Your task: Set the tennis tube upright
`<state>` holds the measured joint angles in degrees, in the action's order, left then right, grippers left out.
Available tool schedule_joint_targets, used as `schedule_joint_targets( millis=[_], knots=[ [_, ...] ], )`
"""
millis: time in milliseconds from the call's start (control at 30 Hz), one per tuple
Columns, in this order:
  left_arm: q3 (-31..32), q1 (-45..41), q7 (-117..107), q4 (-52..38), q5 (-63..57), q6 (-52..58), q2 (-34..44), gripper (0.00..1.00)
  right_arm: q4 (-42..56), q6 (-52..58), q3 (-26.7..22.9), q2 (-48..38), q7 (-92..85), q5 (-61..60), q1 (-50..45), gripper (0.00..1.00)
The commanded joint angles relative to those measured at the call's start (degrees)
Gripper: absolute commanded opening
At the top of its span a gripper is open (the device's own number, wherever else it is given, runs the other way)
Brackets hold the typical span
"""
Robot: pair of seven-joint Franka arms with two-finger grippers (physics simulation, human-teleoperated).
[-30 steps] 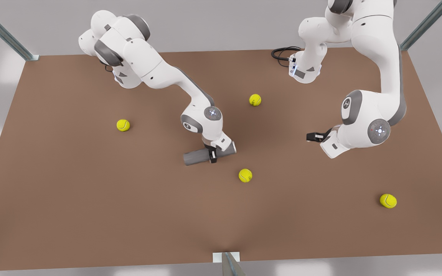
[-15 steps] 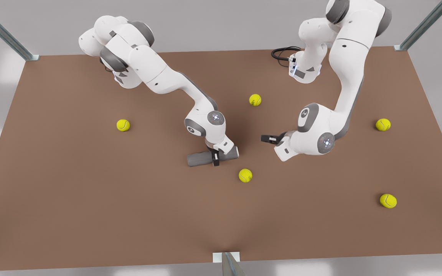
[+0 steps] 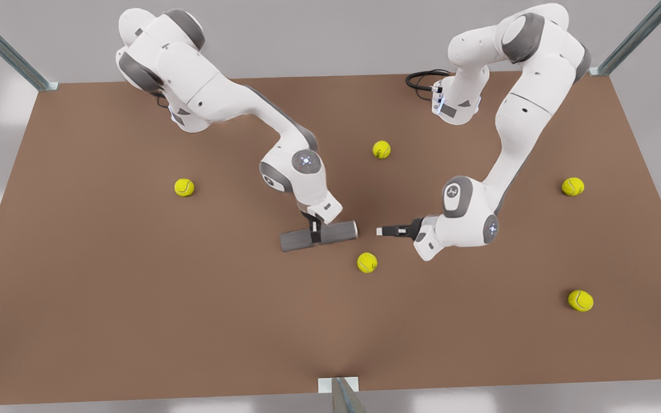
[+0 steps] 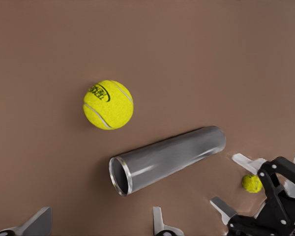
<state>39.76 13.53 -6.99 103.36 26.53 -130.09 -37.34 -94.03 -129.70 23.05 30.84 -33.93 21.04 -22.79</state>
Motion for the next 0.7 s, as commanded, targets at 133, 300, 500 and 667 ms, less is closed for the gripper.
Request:
schedule_joint_targets(
  millis=[133,300,500,667],
  knots=[
    [4.0,0.6,1.5,0.3,1.4,-13.7,-4.9,1.00,15.4,43.6,-13.3,-5.8,20.7,-6.7,9.3,1.00],
    [8.5,3.3,1.5,6.5,1.4,-16.8,-5.0,1.00,15.9,51.7,-17.2,-21.4,33.5,-12.4,14.3,1.00],
    [9.4,1.9,1.5,7.0,3.1,-23.8,-8.3,1.00,5.7,48.6,-16.8,-27.8,33.1,-13.4,17.7,1.00],
    [9.4,0.3,5.3,6.7,4.0,-27.6,-11.8,1.00,2.4,46.1,-16.9,-29.3,33.6,-13.3,17.4,1.00]
  ],
)
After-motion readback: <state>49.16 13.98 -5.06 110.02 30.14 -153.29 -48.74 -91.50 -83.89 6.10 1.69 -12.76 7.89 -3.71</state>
